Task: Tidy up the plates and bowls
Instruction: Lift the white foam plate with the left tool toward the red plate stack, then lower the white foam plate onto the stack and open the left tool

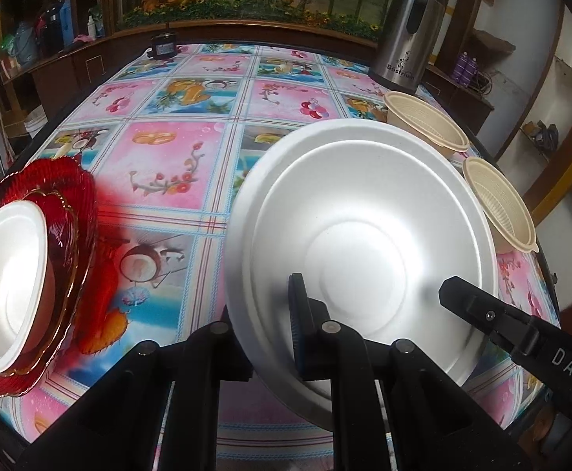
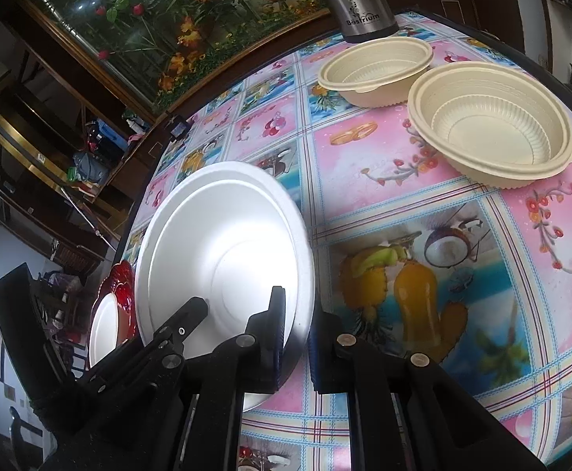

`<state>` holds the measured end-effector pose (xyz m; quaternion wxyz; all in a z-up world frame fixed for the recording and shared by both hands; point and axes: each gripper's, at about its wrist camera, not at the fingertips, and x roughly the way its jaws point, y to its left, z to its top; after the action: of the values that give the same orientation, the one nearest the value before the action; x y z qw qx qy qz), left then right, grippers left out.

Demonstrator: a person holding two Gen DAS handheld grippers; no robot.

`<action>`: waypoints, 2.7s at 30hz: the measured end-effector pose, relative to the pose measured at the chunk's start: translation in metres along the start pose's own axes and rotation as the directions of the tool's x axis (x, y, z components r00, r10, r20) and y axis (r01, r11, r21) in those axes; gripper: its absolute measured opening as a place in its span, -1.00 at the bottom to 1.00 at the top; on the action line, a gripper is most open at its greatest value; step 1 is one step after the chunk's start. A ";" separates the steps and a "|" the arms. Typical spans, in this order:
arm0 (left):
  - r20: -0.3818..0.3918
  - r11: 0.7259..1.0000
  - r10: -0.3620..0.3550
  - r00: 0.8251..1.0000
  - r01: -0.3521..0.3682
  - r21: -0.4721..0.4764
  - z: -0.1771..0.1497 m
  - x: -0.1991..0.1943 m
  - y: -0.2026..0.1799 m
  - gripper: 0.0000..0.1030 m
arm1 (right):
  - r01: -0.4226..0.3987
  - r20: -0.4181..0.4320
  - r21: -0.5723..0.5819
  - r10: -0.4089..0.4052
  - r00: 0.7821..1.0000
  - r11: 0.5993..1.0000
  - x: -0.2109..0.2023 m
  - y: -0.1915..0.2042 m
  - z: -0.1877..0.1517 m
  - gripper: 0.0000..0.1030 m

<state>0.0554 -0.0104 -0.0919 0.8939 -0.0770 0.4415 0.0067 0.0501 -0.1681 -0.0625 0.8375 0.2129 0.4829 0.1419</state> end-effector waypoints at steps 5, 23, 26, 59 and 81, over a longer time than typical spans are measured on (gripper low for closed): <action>0.013 1.000 0.007 1.000 -0.007 -0.012 -0.005 -0.005 0.008 -0.78 | 0.011 0.003 -0.033 -0.010 1.000 0.999 0.002 0.010 -0.007 -0.81; 0.034 0.999 0.009 0.999 -0.008 -0.040 -0.011 -0.006 0.024 -0.78 | 0.026 0.012 -0.077 -0.025 1.000 0.997 0.013 0.025 -0.015 -0.80; 0.034 0.999 0.011 0.999 -0.009 -0.041 -0.013 -0.007 0.024 -0.78 | 0.025 0.008 -0.075 -0.025 1.000 0.997 0.014 0.025 -0.016 -0.80; 0.147 0.998 0.002 0.989 0.007 -0.062 -0.008 -0.052 0.037 -0.78 | -0.012 0.077 -0.127 0.022 0.997 0.992 -0.009 0.049 -0.016 -0.80; 0.212 0.980 0.111 0.971 -0.072 -0.184 -0.009 -0.093 0.093 -0.78 | -0.103 0.064 -0.283 0.127 0.990 0.954 -0.010 0.124 -0.017 -0.80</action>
<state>-0.0156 0.0859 -0.0357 0.9261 -0.1333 0.3399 0.0955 0.0270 -0.0609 -0.0013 0.8684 0.1264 0.4103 0.2481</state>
